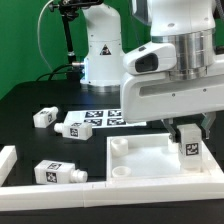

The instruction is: Assemble one leg

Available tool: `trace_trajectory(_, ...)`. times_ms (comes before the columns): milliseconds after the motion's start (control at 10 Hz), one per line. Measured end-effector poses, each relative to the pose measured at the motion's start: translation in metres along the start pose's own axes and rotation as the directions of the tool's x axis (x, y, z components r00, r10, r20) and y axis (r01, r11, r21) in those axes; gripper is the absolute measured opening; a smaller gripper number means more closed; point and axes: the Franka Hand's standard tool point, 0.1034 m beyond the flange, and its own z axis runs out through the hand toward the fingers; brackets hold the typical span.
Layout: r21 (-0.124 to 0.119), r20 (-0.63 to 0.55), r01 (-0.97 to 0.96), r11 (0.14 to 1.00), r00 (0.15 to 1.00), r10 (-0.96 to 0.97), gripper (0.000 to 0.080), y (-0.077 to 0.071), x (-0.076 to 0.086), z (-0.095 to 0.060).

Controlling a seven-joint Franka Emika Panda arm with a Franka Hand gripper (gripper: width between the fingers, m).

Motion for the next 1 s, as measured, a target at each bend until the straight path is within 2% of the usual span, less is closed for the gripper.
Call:
trace_trajectory(100, 0.000, -0.003, -0.118, 0.993, 0.993, 0.118, 0.0284, -0.0011, 0.0003, -0.0001)
trace_trajectory(200, -0.009, -0.013, -0.346, 0.938, 0.938, 0.346, 0.0284, -0.0021, -0.0007, 0.0007)
trace_trajectory(300, -0.015, -0.019, -0.472, 0.881, 0.881, 0.472, 0.0284, -0.0034, -0.0014, 0.0010)
trace_trajectory(400, -0.011, -0.024, -0.694, 0.720, 0.720, 0.693, 0.0284, -0.0052, -0.0017, 0.0016)
trace_trajectory(500, -0.002, -0.024, -0.859, 0.512, 0.512, 0.859, 0.0284, -0.0076, -0.0022, 0.0017)
trace_trajectory(600, 0.008, -0.011, -0.913, 0.409, 0.409, 0.913, 0.0284, -0.0074, -0.0017, 0.0014)
trace_trajectory(700, 0.014, 0.000, -0.935, 0.353, 0.354, 0.935, 0.0284, -0.0059, -0.0007, 0.0008)
trace_trajectory(800, 0.014, 0.002, -0.936, 0.351, 0.352, 0.936, 0.0285, -0.0064, -0.0013, 0.0014)
trace_trajectory(900, 0.013, -0.001, -0.911, 0.412, 0.412, 0.911, 0.0285, -0.0065, -0.0015, 0.0014)
trace_trajectory(1000, 0.002, -0.016, -0.830, 0.558, 0.558, 0.829, 0.0465, -0.0064, -0.0028, 0.0025)
